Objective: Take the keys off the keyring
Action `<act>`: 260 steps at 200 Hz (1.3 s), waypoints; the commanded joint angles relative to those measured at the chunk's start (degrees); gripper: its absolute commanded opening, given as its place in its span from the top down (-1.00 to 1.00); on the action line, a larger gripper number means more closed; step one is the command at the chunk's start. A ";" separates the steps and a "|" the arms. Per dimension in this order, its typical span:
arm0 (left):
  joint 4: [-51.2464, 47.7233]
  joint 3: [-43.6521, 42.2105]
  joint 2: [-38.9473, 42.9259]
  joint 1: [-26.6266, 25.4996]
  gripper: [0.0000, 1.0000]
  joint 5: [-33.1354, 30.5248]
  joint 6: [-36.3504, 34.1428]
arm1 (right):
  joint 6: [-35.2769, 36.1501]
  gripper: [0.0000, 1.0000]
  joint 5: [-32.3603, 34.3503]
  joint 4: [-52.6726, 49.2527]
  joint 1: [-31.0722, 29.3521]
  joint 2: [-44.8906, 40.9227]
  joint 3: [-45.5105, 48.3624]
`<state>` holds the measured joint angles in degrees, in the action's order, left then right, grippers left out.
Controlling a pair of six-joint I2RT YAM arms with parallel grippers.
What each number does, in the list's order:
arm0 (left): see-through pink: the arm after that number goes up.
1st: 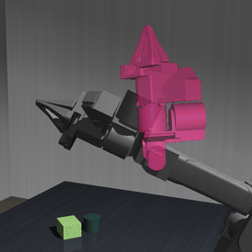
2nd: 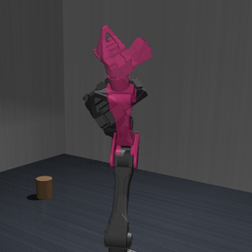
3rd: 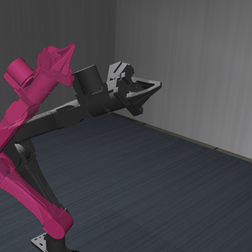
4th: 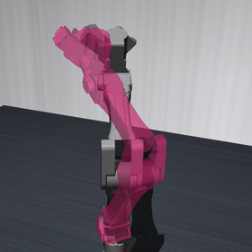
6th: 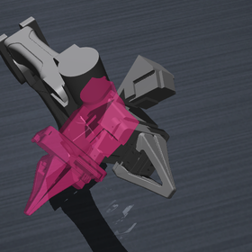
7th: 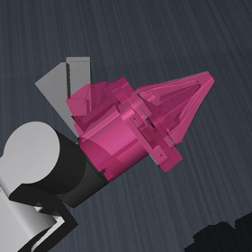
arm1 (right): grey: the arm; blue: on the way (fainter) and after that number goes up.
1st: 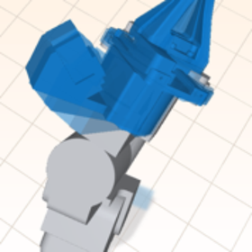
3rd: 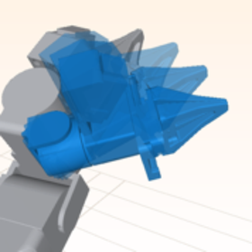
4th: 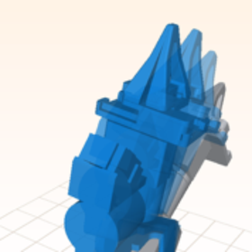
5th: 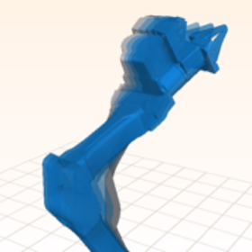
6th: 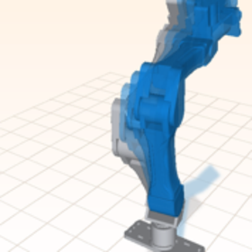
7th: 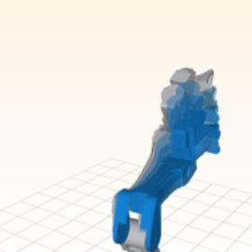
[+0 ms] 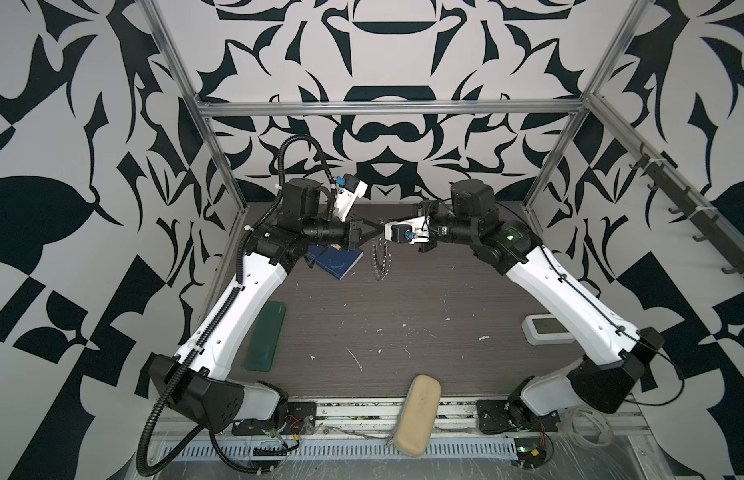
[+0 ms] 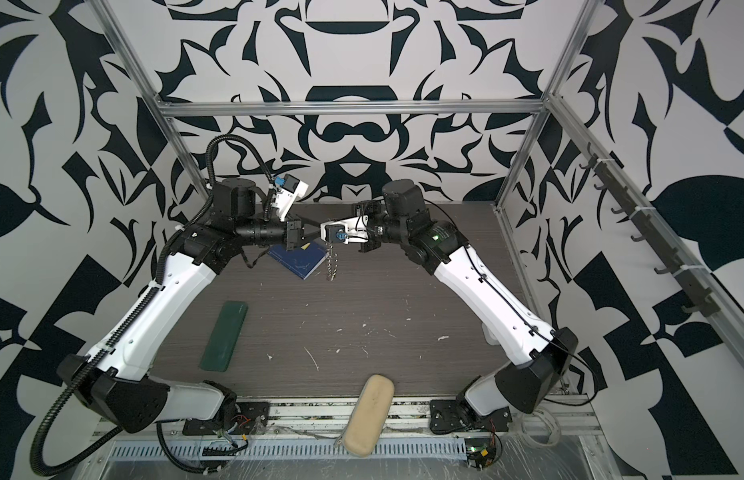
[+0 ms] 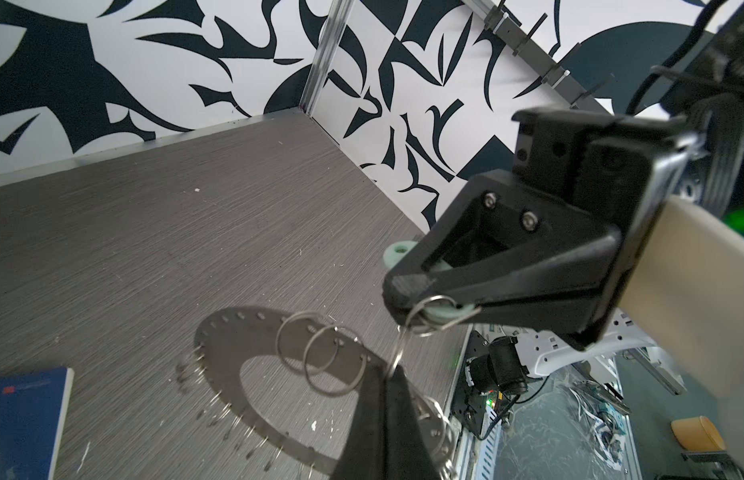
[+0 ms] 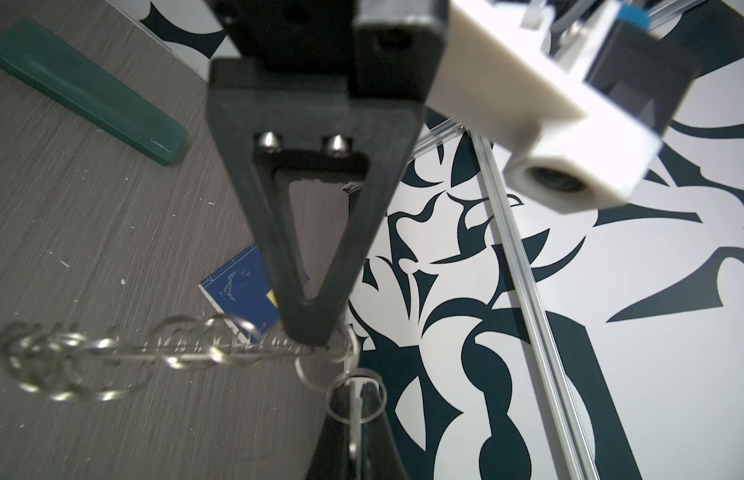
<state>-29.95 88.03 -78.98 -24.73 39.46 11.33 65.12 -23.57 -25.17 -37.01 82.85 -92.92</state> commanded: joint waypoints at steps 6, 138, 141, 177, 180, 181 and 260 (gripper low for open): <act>3.18 -2.69 1.86 1.33 1.00 -3.87 -2.09 | -1.93 1.00 -1.30 5.11 -0.31 -4.64 0.99; 23.02 -20.35 13.74 -1.45 1.00 -6.93 -21.86 | -13.28 1.00 -0.51 14.79 -2.25 -13.60 16.93; 24.20 -21.21 14.22 -1.46 1.00 -6.59 -22.54 | -13.59 1.00 -0.19 15.10 -2.46 -13.99 17.62; 36.65 -29.12 18.10 -1.47 1.00 -5.00 -25.60 | -17.70 1.00 1.27 19.52 -4.74 -17.34 23.71; 36.90 -29.35 18.16 -1.46 1.00 -4.61 -25.84 | -18.04 1.00 1.46 19.63 -4.98 -17.49 24.06; 36.99 -29.38 18.21 -1.46 1.00 -4.50 -25.92 | -18.07 1.00 1.53 19.67 -5.07 -17.52 24.13; 45.33 -34.86 19.79 -1.65 1.00 2.48 -30.55 | -25.93 1.00 1.33 24.23 -6.49 -20.14 30.99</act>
<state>11.22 51.94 -59.88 -27.64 43.51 -18.33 43.16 -21.80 -4.19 -43.51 65.12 -62.87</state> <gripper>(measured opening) 0.039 0.057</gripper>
